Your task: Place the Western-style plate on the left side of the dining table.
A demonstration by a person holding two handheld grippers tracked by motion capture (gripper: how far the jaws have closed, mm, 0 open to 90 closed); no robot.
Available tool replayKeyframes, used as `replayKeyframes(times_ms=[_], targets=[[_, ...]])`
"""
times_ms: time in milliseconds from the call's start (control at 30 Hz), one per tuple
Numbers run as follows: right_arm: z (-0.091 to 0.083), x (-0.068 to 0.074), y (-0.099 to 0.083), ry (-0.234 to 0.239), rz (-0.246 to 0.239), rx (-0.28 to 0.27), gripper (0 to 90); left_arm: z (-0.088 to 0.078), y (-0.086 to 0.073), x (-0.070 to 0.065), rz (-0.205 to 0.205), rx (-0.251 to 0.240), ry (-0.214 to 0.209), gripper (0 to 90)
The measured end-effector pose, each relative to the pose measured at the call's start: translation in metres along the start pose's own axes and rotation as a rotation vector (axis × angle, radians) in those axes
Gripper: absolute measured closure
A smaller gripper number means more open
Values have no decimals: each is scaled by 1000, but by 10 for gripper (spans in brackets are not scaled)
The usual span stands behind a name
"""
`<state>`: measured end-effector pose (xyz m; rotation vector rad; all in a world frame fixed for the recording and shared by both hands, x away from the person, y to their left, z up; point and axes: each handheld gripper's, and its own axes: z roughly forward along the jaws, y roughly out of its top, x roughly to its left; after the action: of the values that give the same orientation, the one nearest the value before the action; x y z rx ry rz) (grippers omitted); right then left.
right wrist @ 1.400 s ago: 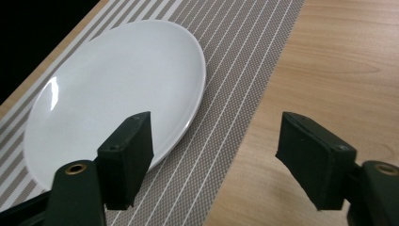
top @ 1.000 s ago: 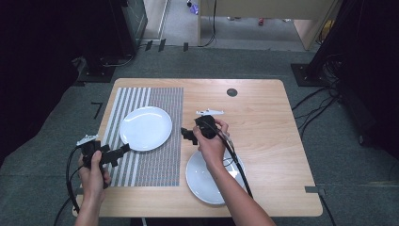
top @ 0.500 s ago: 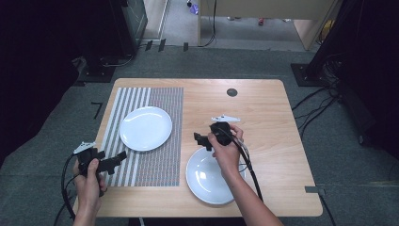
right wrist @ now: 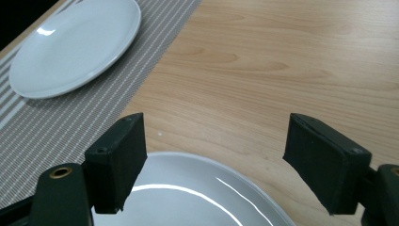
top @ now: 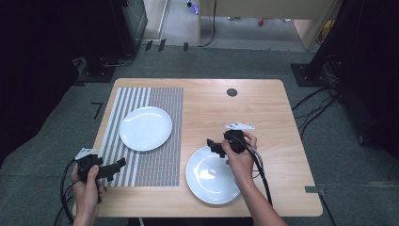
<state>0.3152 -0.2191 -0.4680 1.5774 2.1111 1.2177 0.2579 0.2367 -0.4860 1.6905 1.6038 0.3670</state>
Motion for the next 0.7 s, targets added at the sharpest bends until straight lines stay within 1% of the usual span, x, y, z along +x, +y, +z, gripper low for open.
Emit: replayKeyframes(times_ms=[133, 167, 233, 267, 333, 367, 533, 667, 700], targets=[[-7, -8, -7, -13, -5, 0, 211, -2, -6, 1, 7, -5, 24, 0], [-10, -12, -10, -18, -6, -2, 211, -3, -8, 1, 9, -8, 30, 0], [-11, -14, -11, -20, -4, -3, 211, -4, -9, 2, 14, -11, 32, 0], [-15, -19, -14, -27, 1, -7, 211, -6, -12, 2, 25, -18, 41, 0], [-17, -22, -16, -29, 2, -10, 211, -7, -13, 2, 28, -20, 46, 0], [-22, -27, -18, -38, 9, -12, 211, -8, -15, 2, 32, -17, 49, 0], [-29, -35, -22, -47, 12, -22, 212, -9, -22, 5, 36, -10, 63, 0], [-37, -45, -29, -60, 19, -27, 212, -12, -27, 7, 55, -2, 81, 0], [-37, -45, -29, -60, 19, -27, 212, -13, -28, 7, 54, -4, 84, 0]])
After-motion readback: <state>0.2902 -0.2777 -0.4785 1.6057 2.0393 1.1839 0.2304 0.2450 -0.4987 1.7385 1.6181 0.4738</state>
